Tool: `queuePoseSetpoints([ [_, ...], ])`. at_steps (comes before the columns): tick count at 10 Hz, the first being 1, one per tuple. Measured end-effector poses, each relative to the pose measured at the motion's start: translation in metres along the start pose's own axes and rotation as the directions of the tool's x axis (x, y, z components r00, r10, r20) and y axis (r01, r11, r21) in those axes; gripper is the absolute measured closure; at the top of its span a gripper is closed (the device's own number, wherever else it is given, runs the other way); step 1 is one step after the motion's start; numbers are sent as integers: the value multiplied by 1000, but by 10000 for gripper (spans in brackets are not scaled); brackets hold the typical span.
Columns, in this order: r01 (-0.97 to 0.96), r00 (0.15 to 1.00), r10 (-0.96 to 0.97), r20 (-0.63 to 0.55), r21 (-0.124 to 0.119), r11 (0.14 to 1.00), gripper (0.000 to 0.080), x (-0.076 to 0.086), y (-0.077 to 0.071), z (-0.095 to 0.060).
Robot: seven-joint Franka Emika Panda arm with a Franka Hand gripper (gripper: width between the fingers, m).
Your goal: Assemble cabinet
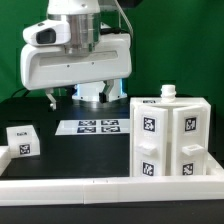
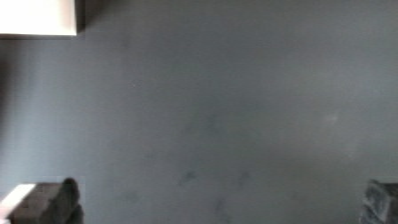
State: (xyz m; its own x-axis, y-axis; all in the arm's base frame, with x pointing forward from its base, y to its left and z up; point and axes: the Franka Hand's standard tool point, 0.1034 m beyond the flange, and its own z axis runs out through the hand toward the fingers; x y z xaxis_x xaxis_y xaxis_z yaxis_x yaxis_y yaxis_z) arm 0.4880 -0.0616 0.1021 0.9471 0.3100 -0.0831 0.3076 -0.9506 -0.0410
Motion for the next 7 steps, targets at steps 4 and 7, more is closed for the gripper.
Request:
queuePoseSetpoints([
  [4,55,998,-55,6,-12,998,3,-45,33,24],
  [7,83,997,-83,1,-32,996,3,-78,84,42],
])
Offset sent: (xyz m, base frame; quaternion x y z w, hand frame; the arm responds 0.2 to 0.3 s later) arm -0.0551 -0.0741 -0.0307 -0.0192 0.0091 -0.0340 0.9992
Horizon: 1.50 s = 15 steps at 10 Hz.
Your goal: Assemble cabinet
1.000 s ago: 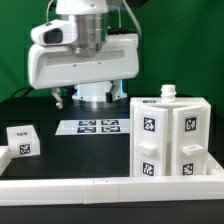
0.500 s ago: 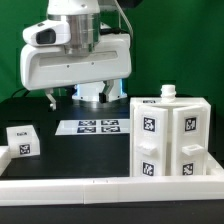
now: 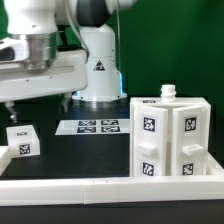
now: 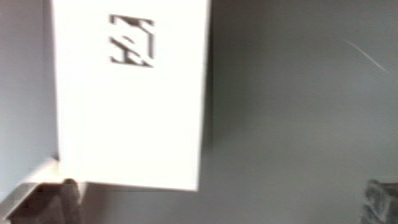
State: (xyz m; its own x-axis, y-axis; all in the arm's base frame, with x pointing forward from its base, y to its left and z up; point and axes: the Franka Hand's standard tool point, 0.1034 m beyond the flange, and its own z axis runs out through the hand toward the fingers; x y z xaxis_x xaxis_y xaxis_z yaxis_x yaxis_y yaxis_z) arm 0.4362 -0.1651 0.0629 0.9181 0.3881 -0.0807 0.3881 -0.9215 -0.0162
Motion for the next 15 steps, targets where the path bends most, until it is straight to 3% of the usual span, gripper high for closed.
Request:
queuePoseSetpoints([
  [2,-4,1000,4,14,2,1000,3,-13,16,13],
  [3,-6,1000,6,20,4,1000,3,-15,17,17],
  [10,-3,998,3,57,8,1000,3,-27,13,52],
  [13,-3,998,2,64,10,1000,3,-29,12,57],
  [15,-1,998,1,64,10,1000,243,-30,12,57],
])
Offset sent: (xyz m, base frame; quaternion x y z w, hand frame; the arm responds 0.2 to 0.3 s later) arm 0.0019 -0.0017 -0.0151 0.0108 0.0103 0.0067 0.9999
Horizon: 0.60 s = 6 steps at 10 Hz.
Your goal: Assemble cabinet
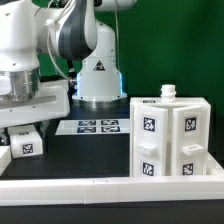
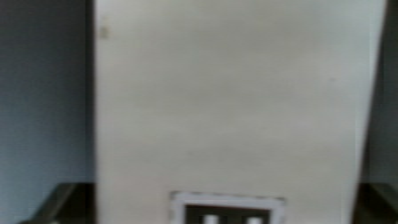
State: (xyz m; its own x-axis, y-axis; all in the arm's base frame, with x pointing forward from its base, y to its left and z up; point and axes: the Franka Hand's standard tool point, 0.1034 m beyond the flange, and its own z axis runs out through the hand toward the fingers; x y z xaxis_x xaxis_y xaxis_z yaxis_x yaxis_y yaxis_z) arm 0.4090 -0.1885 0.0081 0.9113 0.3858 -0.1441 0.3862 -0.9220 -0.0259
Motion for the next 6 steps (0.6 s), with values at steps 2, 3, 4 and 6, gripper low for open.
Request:
queuePoseSetpoints([
  [2,0,1000,0,0,0,1000,242,0,0,0],
  [3,0,1000,0,0,0,1000,242,0,0,0],
  [4,2,1000,-2,-1,0,1000,242,1,-1,-1],
  [6,19,1000,-19,-20,5,1000,242,24,-20,-38],
])
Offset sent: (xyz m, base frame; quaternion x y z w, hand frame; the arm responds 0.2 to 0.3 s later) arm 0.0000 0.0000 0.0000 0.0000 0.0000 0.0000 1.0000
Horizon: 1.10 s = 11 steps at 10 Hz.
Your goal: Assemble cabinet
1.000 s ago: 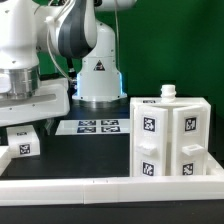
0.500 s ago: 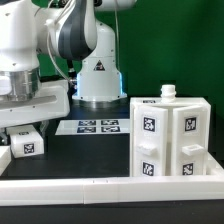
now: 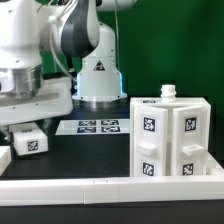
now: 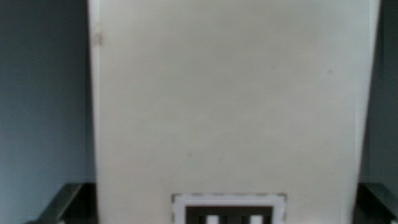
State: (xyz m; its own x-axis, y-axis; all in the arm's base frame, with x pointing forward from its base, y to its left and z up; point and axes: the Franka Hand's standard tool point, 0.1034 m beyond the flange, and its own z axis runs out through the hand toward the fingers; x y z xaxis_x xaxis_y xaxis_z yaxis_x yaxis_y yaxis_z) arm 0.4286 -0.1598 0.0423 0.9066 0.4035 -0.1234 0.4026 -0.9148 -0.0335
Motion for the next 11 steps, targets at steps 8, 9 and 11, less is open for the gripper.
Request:
queuePoseSetpoints([
  [8,-107,993,108,-51,16,994,242,109,-90,-115],
  [9,-121,992,122,-42,18,992,242,127,-97,-124],
  [11,-117,992,117,-45,15,993,242,134,-97,-124],
])
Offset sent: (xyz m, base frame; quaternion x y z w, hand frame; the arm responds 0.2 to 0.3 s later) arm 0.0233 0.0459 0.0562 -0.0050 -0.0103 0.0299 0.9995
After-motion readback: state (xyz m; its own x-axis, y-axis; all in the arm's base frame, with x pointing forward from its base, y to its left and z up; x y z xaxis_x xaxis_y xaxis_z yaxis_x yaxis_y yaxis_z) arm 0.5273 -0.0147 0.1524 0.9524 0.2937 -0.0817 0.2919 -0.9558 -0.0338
